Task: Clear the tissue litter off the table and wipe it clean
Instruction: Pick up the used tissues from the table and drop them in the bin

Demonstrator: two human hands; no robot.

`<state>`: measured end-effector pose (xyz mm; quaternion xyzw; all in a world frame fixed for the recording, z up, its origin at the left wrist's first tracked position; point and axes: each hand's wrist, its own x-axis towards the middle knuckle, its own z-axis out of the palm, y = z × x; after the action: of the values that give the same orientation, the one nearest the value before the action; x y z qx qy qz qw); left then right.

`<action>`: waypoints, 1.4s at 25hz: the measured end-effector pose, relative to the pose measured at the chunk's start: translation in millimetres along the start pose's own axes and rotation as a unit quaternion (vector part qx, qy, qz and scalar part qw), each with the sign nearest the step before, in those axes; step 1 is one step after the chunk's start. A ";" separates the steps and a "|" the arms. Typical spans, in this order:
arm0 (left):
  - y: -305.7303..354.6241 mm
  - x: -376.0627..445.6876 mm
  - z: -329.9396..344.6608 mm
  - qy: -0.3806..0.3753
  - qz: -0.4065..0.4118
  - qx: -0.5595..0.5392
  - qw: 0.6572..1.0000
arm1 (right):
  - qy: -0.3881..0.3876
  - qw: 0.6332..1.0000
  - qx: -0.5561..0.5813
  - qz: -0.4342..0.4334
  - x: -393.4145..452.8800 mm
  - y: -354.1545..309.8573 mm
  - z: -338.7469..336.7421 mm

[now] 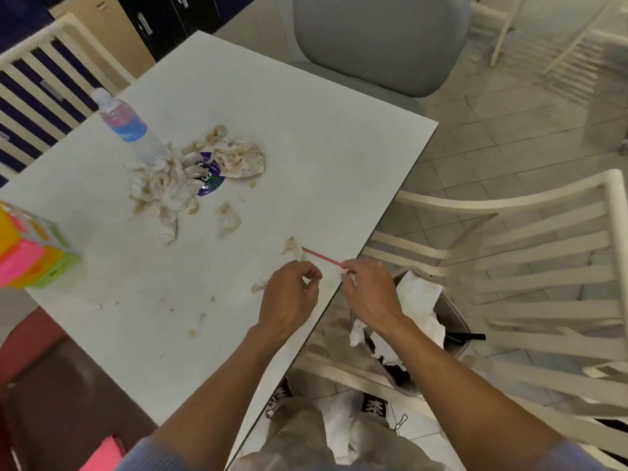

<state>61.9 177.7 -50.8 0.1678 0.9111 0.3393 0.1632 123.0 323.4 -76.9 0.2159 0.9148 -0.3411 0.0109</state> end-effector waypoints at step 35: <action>66.0 -19.0 77.0 -0.118 0.013 -0.020 0.993 | -0.023 0.976 -0.070 0.203 -84.8 129.3 -29.6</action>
<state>123.4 260.2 -58.1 0.2149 0.8761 0.3377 0.2687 255.7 396.3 -120.1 0.3879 0.8731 -0.2715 0.1161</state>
